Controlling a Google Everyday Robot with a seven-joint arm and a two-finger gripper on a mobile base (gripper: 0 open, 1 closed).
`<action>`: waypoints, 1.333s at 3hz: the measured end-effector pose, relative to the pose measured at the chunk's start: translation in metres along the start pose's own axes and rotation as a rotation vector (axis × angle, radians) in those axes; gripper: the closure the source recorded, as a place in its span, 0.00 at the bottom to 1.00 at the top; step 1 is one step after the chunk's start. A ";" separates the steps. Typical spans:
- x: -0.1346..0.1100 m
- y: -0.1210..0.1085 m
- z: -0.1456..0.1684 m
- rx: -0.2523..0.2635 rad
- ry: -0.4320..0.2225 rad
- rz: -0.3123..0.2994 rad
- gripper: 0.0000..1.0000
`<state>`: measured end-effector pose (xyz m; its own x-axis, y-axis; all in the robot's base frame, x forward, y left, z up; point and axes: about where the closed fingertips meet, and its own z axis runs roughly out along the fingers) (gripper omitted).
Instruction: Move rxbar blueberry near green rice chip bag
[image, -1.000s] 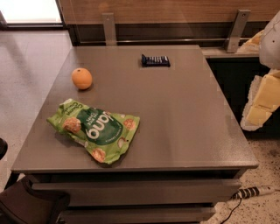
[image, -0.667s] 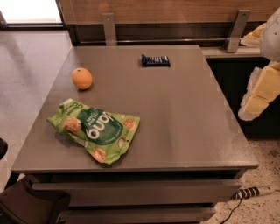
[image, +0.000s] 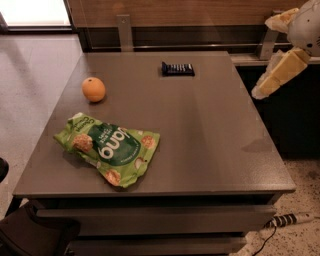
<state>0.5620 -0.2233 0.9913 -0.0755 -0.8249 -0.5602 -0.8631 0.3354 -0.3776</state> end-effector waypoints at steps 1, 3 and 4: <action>-0.019 -0.057 0.037 0.060 -0.223 0.021 0.00; -0.033 -0.130 0.082 0.072 -0.317 0.123 0.00; -0.033 -0.130 0.082 0.072 -0.317 0.123 0.00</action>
Offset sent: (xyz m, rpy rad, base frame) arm 0.1850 0.0288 0.0005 0.4762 -0.1868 0.0515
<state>0.7175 -0.2020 0.9980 -0.0077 -0.5979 -0.8016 -0.8188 0.4639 -0.3382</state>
